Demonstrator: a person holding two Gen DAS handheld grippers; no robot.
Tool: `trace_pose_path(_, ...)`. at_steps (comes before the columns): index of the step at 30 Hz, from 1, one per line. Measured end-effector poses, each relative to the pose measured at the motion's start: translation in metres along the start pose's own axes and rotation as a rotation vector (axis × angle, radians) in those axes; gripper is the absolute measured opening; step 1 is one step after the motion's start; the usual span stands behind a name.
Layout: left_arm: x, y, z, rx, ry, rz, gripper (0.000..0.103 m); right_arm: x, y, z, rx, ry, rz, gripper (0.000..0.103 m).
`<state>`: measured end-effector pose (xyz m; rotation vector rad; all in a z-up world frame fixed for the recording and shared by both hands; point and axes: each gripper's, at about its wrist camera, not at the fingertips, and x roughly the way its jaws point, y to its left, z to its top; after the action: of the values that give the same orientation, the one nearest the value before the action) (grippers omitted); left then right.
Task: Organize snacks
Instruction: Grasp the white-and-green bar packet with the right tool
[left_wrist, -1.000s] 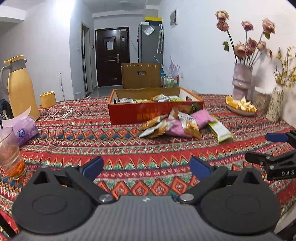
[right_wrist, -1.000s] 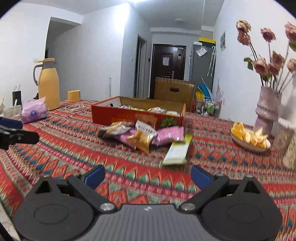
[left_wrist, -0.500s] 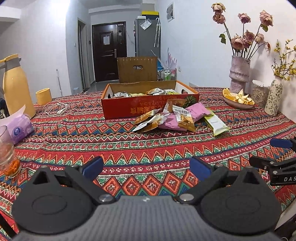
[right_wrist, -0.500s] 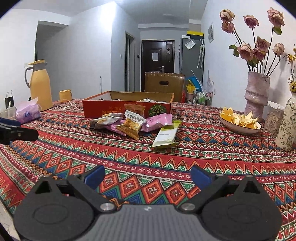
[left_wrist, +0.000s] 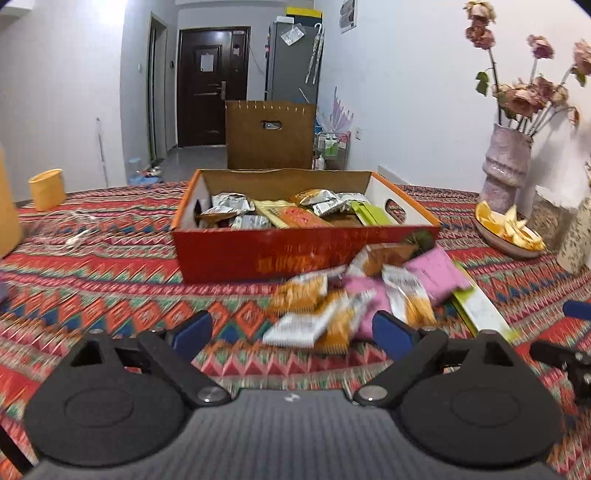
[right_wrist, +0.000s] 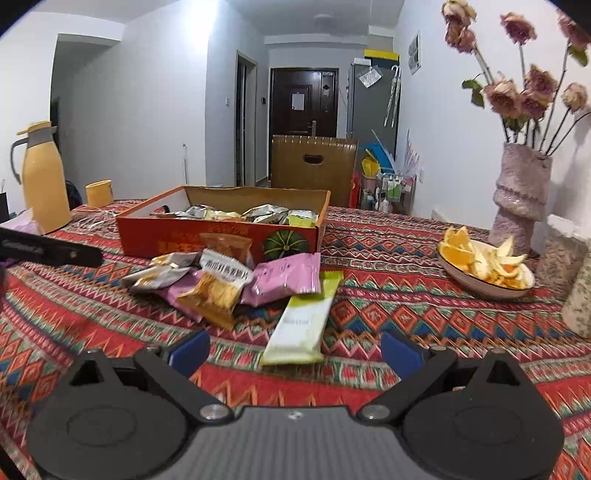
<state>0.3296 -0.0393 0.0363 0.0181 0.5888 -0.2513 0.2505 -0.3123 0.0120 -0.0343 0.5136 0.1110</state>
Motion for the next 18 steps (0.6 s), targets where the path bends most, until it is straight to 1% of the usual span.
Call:
trace_pose_path(2, 0.025, 0.004, 0.012, -0.014, 0.018, -0.007, 0.088, 0.02, -0.002, 0.008, 0.009, 0.012, 0.007, 0.098)
trace_pose_path(4, 0.049, 0.008, 0.021, -0.026, 0.04, -0.049, 0.086, 0.038, -0.005, 0.015, 0.025, 0.023, 0.014, 0.098)
trace_pose_path(5, 0.06, 0.008, 0.024, -0.023, 0.055, -0.065, 0.081, 0.047, -0.006, 0.018, 0.038, 0.028, 0.021, 0.098)
trace_pose_path(6, 0.072, 0.008, 0.027, -0.01, 0.073, -0.071, 0.078, 0.056, -0.009, 0.021, 0.055, 0.032, 0.031, 0.098)
trace_pose_path(7, 0.083, 0.009, 0.029, 0.006, 0.086, -0.08, 0.075, 0.067, -0.01, 0.022, 0.073, 0.042, 0.04, 0.094)
trace_pose_path(8, 0.092, 0.01, 0.03, 0.01, 0.096, -0.084, 0.073, 0.076, -0.012, 0.024, 0.088, 0.058, 0.044, 0.086)
trace_pose_path(9, 0.101, 0.012, 0.031, 0.002, 0.108, -0.091, 0.072, 0.086, -0.013, 0.026, 0.096, 0.073, 0.045, 0.083)
trace_pose_path(11, 0.117, 0.017, 0.031, -0.022, 0.136, -0.135, 0.074, 0.1, -0.014, 0.025, 0.098, 0.098, 0.028, 0.069)
trace_pose_path(12, 0.122, 0.019, 0.03, -0.033, 0.144, -0.169, 0.074, 0.105, -0.014, 0.024, 0.097, 0.105, 0.015, 0.065)
trace_pose_path(14, 0.128, 0.018, 0.028, -0.03, 0.156, -0.191, 0.074, 0.114, -0.014, 0.021, 0.102, 0.123, -0.001, 0.053)
trace_pose_path(15, 0.131, 0.016, 0.026, -0.019, 0.163, -0.196, 0.074, 0.117, -0.015, 0.02, 0.105, 0.128, -0.006, 0.051)
trace_pose_path(16, 0.134, 0.014, 0.024, -0.018, 0.174, -0.197, 0.069, 0.12, -0.015, 0.019, 0.105, 0.134, -0.012, 0.048)
trace_pose_path(17, 0.134, 0.015, 0.023, -0.025, 0.171, -0.202, 0.061, 0.123, -0.015, 0.018, 0.103, 0.139, -0.022, 0.043)
trace_pose_path(18, 0.134, 0.014, 0.023, -0.022, 0.164, -0.201, 0.061, 0.125, -0.015, 0.017, 0.102, 0.142, -0.028, 0.042)
